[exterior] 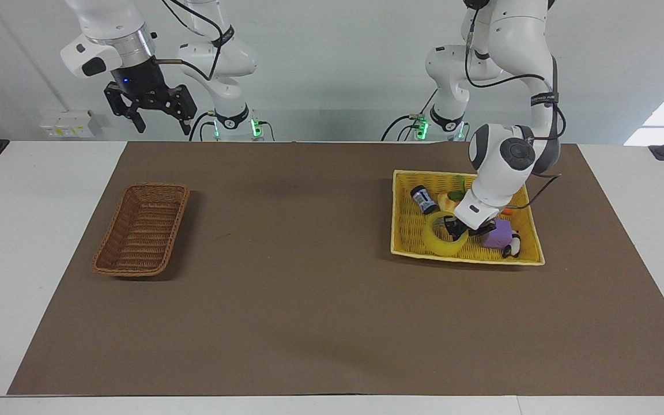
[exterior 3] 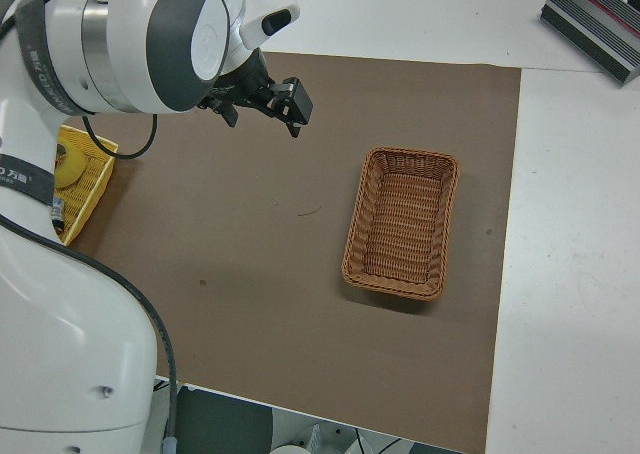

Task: Move tape to another basket
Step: 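Grasp the tape roll's rim with the left gripper and lift it, then lift the tape with the left gripper while the right gripper reaches toward it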

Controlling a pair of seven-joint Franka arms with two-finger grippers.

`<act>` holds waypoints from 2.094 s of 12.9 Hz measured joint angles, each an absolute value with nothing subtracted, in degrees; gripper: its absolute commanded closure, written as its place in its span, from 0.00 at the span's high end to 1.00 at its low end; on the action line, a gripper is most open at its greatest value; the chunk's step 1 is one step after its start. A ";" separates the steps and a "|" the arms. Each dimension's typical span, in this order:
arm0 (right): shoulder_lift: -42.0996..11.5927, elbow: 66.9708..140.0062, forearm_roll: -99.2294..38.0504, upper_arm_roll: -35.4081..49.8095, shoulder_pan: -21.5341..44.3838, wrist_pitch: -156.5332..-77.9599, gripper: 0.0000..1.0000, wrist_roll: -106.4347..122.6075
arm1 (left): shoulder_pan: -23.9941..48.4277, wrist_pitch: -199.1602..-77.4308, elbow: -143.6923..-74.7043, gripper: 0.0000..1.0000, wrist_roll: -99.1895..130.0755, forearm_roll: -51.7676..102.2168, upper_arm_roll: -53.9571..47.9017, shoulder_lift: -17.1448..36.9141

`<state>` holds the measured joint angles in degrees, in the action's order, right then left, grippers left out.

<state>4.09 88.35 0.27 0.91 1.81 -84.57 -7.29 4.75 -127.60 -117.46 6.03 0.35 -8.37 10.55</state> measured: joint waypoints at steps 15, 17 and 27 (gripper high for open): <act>4.39 96.21 -6.79 1.66 6.51 -95.62 1.00 -7.31 | 4.17 -99.78 -103.43 0.00 6.49 0.39 -7.42 0.45; 3.82 98.06 -8.43 1.75 9.42 -99.17 1.00 -7.79 | 4.17 -98.95 -103.18 0.00 6.52 0.39 -7.44 -0.46; -2.77 101.97 -31.78 1.79 18.05 -113.08 1.00 -18.49 | 7.21 -98.48 -104.33 0.00 6.64 14.19 -8.99 -1.29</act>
